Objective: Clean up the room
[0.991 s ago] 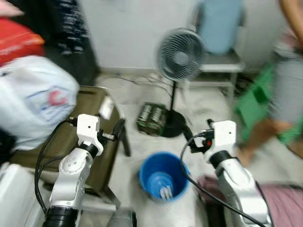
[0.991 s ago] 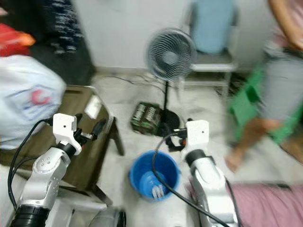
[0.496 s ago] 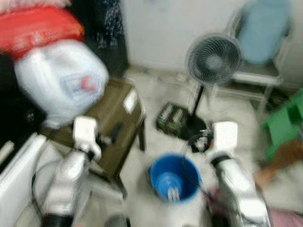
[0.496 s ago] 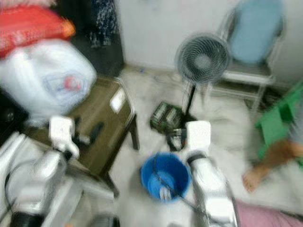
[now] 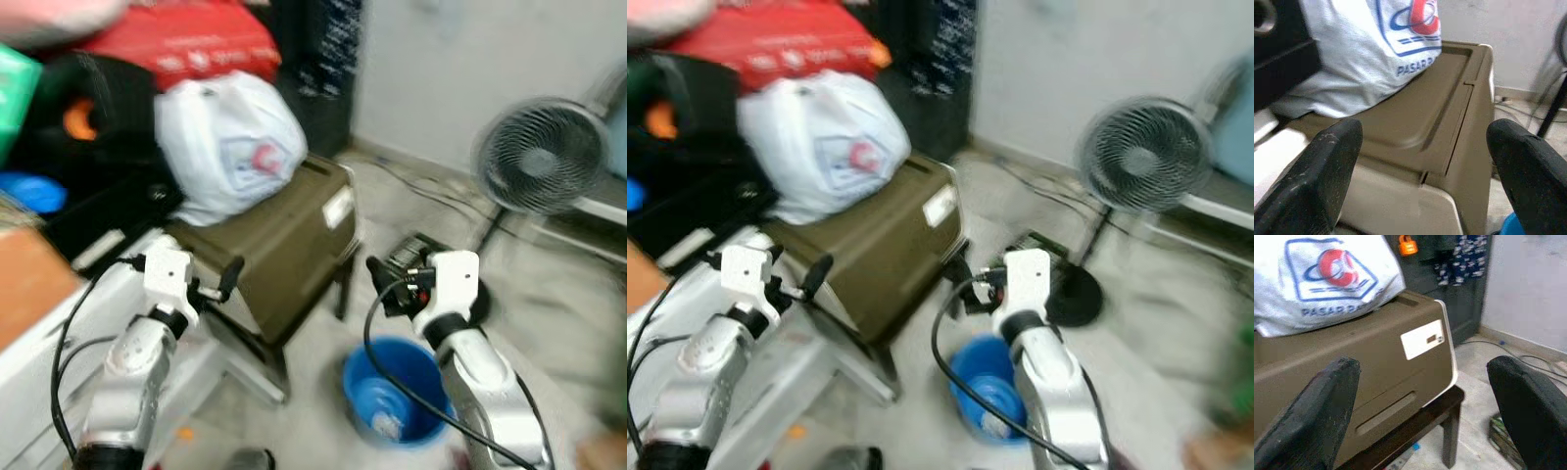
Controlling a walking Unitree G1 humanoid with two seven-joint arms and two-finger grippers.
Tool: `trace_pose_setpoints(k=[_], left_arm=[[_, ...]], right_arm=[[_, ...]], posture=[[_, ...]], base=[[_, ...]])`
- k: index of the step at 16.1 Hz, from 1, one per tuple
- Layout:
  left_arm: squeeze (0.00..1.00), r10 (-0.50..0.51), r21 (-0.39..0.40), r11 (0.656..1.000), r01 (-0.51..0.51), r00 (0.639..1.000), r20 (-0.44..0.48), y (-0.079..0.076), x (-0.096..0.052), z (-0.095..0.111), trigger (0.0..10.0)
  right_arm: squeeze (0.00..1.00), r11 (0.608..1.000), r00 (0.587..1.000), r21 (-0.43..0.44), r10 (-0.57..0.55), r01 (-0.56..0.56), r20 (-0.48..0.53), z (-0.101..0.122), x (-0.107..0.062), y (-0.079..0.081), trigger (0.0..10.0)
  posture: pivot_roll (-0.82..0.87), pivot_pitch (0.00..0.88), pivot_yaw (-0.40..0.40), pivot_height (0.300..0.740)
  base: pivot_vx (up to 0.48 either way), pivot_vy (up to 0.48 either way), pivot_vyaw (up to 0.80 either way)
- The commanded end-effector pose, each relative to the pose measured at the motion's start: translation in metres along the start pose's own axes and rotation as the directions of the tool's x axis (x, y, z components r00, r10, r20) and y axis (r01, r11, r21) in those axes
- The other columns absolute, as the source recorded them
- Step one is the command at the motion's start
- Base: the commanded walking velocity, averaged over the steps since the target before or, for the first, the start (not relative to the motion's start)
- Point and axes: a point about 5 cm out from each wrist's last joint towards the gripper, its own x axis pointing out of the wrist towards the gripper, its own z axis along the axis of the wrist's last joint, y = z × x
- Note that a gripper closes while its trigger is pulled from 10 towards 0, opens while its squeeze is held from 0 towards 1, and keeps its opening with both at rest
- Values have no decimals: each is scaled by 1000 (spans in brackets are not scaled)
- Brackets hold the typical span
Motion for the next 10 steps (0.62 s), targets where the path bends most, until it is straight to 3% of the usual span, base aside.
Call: trace_pose_setpoints(k=[1, 7, 10], left_arm=[[0, -6, 24, 1000, 6, 1000, 2, 1, 1, 3, 10000], [0, 40, 31, 999, -40, 999, -12, 7, -17, 0, 10000], [0, 78, 29, 997, -77, 996, -36, 11, -40, -5, 10000]], right_arm=[[0, 1000, 1000, 1, -9, 9, 4, 2, 0, -2, 10000], [0, 1000, 1000, 0, -29, 29, -5, 0, -6, -6, 10000], [0, 998, 997, -14, -66, 66, -35, -4, -18, -18, 10000]], posture=[[-73, 0, 18, 740], [-65, 0, 15, 740], [-49, 0, 3, 740]], base=[[0, 0, 800], [0, 0, 800], [0, 0, 800]])
